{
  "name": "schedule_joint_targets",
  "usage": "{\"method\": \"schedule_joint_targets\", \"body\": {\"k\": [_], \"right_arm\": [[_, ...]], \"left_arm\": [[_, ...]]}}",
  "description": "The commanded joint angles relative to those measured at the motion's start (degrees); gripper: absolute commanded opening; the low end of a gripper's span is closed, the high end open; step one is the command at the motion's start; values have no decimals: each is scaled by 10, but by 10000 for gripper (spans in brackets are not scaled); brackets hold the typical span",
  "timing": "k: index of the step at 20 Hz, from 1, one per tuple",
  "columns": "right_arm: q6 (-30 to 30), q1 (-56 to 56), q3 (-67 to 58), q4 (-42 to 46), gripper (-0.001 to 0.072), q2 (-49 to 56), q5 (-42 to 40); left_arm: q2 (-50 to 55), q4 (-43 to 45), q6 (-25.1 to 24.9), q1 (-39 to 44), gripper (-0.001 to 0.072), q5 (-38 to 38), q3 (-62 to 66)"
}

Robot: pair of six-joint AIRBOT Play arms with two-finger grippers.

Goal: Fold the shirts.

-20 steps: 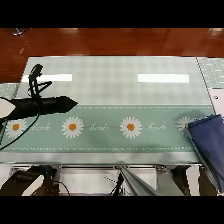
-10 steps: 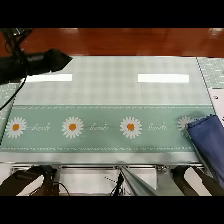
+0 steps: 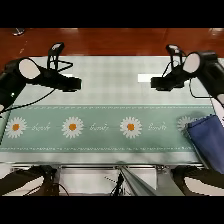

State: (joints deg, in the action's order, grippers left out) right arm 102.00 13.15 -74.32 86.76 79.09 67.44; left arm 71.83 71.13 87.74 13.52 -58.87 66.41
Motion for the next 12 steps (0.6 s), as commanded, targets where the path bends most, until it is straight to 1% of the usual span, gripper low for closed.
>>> {"method": "schedule_joint_targets", "body": {"k": [1, 3, 12], "right_arm": [[26, 20, -1, 22, 30, 42, 7], [25, 20, -1, 16, 30, 42, 22], [25, 20, -1, 18, 30, 42, 20]], "left_arm": [[9, 30, 15, -19, 21, -31, -10], [11, 30, 15, -20, 21, -31, -10], [12, 30, 15, -20, 21, -31, -10]]}}
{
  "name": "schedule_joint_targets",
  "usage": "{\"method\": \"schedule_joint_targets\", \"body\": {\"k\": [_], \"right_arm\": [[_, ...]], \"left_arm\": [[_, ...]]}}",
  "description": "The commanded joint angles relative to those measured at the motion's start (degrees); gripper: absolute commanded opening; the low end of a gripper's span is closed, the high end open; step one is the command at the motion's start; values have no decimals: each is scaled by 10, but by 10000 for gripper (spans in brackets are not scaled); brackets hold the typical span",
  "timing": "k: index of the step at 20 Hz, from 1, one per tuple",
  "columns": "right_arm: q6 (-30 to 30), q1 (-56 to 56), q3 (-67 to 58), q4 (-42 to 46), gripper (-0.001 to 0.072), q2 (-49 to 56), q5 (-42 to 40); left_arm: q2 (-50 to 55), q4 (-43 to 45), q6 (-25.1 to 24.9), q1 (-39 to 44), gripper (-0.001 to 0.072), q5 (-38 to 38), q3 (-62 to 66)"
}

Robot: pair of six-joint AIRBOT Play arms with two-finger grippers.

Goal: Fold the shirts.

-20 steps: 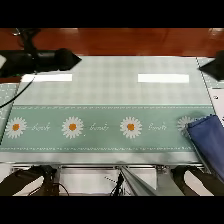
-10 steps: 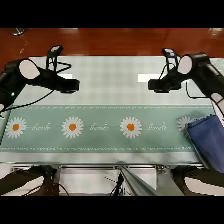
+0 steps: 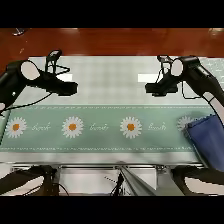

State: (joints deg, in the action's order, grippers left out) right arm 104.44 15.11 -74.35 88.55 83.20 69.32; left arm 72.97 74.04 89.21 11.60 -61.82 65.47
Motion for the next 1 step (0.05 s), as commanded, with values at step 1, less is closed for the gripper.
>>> {"method": "schedule_joint_targets", "body": {"k": [1], "right_arm": [[1, 1, 0, 0, 30, 1, 1]], "left_arm": [[0, 1, 0, 0, 21, -2, 0]]}}
